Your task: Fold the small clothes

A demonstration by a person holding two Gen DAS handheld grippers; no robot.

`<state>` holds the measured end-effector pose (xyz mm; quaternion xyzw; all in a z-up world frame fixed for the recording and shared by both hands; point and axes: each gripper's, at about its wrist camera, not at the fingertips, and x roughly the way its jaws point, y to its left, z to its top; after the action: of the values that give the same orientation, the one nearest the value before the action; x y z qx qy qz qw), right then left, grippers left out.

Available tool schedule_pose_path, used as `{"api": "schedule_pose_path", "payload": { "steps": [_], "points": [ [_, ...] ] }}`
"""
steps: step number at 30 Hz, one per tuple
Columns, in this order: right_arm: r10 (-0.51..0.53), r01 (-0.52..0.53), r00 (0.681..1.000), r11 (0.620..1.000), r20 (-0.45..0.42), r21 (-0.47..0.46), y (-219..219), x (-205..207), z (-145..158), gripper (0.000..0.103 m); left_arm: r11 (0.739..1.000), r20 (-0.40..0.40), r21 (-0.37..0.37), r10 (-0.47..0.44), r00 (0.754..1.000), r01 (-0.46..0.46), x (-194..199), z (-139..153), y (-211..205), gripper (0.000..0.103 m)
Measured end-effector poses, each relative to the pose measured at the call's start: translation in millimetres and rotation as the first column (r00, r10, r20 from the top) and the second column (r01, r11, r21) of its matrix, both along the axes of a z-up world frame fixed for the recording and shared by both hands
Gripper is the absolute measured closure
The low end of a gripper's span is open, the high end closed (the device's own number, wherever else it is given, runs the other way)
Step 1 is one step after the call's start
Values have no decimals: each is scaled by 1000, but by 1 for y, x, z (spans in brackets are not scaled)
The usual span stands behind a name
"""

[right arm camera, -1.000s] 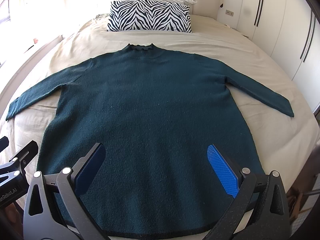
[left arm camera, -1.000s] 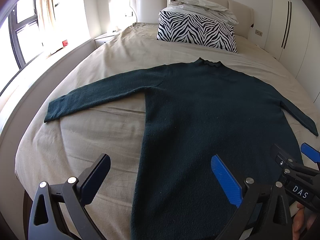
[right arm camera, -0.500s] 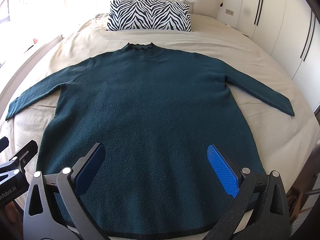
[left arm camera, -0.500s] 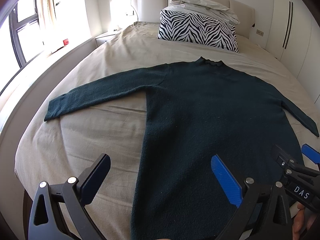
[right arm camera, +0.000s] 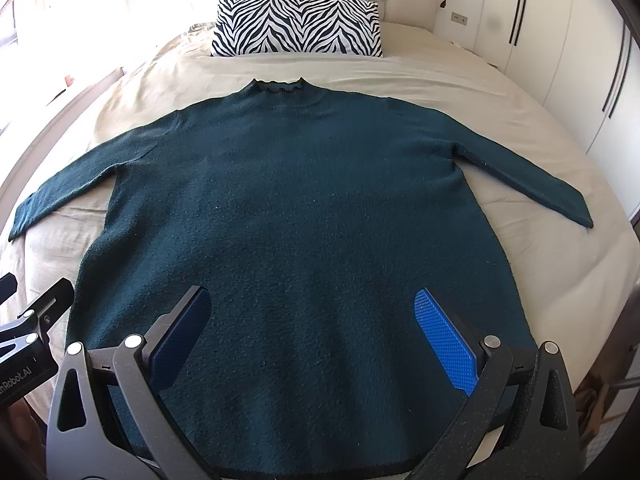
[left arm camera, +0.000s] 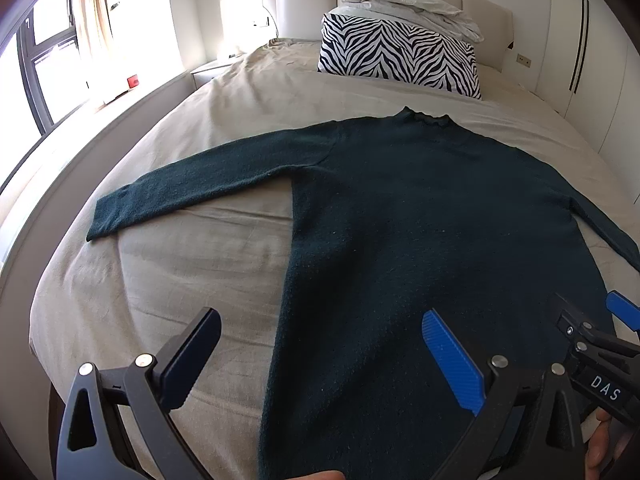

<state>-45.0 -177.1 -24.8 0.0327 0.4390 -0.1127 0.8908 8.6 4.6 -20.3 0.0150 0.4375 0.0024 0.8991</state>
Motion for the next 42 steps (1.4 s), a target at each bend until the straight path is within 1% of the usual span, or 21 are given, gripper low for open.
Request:
{"api": "schedule_pose_path", "payload": {
  "steps": [6,11,14,17,18,20,21,22,24,26,27,29,30,31,32,33,34,35,38,41,42],
  "points": [
    [-5,5,1000,1000,-7,11,-7,3,-5,0,999,-11,-36,0,1000,-1,7,-2,-2,0],
    [-20,19,1000,999,11,40,-23,6,-5,0,1000,5,-21,-6,1000,6,12,-3,-11,0],
    [-55,46,996,992,72,114,-55,5,5,0,999,-8,-31,-18,1000,18,18,-5,-16,0],
    [-157,114,975,961,159,250,-122,-1,19,0,993,-42,-113,-31,999,26,29,-9,-13,0],
    [-213,150,959,941,184,305,-154,-4,23,0,989,-53,-148,-34,998,26,33,-10,-11,0],
    [-321,221,926,888,200,403,-213,-9,24,0,981,-63,-194,-34,997,21,42,-11,-11,0],
    [-397,275,898,844,191,461,-249,-14,21,0,977,-61,-211,-36,997,23,46,-12,-11,0],
    [-469,321,865,791,179,521,-283,-19,15,0,975,-58,-222,-41,997,27,51,-12,-13,0],
    [-592,377,791,669,154,640,-348,-32,0,0,972,-43,-229,-53,998,42,61,-14,-19,0],
    [-680,422,725,567,112,708,-402,-41,-19,4,965,-8,-248,-83,996,79,68,-13,-27,0],
    [-704,432,705,525,88,733,-423,-43,-28,9,962,2,-257,-101,995,98,73,-13,-31,0],
    [-735,433,676,447,46,783,-457,-45,-47,14,959,-3,-257,-122,993,117,81,-14,-41,0],
    [-750,435,661,403,19,805,-474,-44,-57,17,963,-18,-241,-128,992,120,85,-15,-47,0],
    [-760,437,649,374,1,818,-487,-43,-66,20,969,-46,-218,-128,991,115,90,-16,-53,0],
    [-769,438,640,351,-12,827,-497,-41,-74,21,972,-73,-210,-123,990,105,95,-19,-57,0],
    [-775,434,632,333,-20,837,-507,-38,-80,25,970,-89,-224,-121,989,99,100,-20,-58,0],
    [-777,428,629,324,-20,843,-517,-35,-83,29,967,-91,-236,-117,989,93,104,-21,-59,0],
    [-780,423,626,324,-14,846,-524,-31,-85,31,967,-85,-238,-113,990,90,108,-20,-60,0],
    [-783,410,622,344,16,845,-546,-19,-94,39,963,-77,-250,-124,989,101,119,-23,-64,0],
    [-799,420,602,322,5,849,-572,-6,-108,61,947,-81,-296,-154,985,124,127,-27,-68,0],
    [-804,434,595,317,-4,843,-582,-3,-112,74,943,-74,-306,-160,984,130,129,-27,-68,0]
  ]
}}
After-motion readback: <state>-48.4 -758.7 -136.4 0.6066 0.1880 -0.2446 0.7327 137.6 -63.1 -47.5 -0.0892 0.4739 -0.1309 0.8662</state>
